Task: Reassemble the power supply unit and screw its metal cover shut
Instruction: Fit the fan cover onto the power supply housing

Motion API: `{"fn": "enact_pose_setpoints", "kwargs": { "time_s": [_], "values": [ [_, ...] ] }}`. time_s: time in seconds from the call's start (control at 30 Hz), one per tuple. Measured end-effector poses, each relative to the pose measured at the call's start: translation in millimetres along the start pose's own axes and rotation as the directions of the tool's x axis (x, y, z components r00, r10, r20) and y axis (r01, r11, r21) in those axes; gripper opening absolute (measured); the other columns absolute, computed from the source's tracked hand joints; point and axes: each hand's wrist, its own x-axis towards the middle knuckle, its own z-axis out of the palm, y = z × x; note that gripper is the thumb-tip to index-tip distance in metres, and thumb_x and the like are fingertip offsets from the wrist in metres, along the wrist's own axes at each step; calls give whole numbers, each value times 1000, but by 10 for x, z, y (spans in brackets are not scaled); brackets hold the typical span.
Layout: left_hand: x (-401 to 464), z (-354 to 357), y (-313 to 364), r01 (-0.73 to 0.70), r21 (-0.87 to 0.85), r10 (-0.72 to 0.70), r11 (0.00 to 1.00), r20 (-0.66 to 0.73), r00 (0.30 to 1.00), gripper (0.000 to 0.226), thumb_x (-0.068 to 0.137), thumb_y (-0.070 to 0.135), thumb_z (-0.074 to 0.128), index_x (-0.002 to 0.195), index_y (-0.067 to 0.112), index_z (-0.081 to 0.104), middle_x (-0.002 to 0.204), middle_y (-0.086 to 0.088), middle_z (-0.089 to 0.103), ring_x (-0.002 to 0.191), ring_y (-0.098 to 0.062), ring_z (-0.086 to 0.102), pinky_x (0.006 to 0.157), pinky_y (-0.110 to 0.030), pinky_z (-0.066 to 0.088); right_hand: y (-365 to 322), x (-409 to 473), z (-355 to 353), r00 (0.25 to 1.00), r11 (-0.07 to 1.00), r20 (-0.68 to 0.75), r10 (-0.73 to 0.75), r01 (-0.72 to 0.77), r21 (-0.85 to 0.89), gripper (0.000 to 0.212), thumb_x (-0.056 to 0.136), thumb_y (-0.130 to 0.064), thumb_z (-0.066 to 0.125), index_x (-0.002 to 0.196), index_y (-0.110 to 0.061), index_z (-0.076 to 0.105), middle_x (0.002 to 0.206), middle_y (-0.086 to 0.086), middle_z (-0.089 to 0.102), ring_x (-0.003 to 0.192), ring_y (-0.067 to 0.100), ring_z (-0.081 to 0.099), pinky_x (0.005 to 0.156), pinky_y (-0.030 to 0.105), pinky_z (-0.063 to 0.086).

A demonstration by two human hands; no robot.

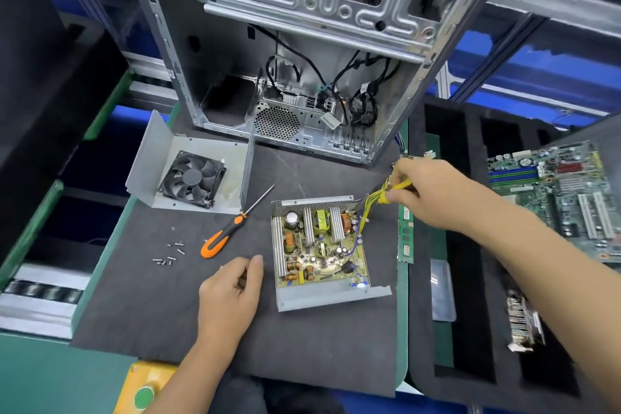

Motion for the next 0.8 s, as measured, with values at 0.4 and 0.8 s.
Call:
{"fn": "enact_pose_setpoints", "kwargs": {
  "time_s": [0.4,0.8],
  "values": [
    [-3,41,-39,18,-37,-18,999,4,1000,51,98,33,57,58,4,43,50,-5,45,50,-25,42,54,-24,38,-72,-19,-40,989,985,136,61,-38,-167,38,103,-41,45,71,-22,48,74,-1,44,84,28,51,74,36,48],
    [982,177,1388,-469,-21,469,883,93,878,30,99,28,54,78,11,67,73,2,59,73,-19,52,75,-31,44,-48,63,49,996,985,39,74,-67,-159,30,96,-41,49,82,-16,53,95,12,57,88,34,59,73,35,49]
  ]
}}
